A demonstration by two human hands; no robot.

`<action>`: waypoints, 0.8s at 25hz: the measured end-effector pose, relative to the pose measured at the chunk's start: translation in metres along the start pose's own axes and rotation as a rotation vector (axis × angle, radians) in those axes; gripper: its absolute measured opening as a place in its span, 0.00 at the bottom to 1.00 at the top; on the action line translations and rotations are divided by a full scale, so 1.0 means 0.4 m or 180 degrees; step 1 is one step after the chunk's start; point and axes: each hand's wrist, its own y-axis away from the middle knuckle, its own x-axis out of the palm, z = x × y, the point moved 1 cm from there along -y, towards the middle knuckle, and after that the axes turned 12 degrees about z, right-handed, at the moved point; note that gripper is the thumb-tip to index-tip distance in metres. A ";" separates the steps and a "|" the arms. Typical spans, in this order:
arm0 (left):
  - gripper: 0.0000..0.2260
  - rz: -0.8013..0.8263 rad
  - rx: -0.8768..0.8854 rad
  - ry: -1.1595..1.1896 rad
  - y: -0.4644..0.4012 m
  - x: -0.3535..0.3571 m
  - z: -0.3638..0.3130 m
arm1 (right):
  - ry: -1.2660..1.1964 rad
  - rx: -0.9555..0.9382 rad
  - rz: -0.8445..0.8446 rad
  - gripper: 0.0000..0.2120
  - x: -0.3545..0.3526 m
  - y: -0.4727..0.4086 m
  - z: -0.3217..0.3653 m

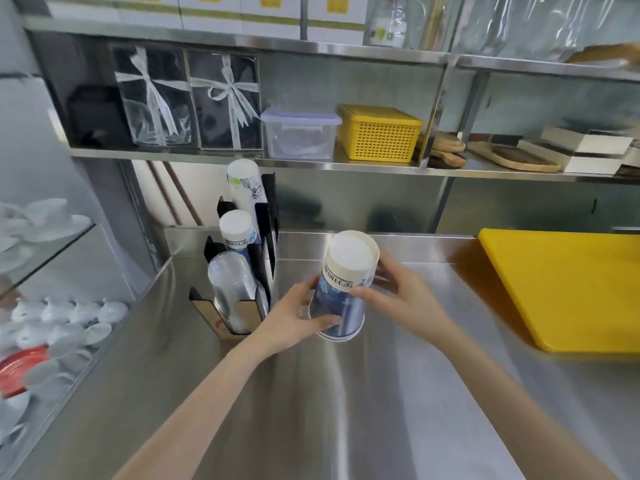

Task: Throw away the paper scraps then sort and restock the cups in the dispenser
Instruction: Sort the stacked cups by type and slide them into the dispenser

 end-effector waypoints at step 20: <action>0.33 -0.1006 -0.0188 -0.0322 -0.052 -0.525 0.021 | -0.0091 -0.0676 0.0238 0.28 0.116 -0.510 0.219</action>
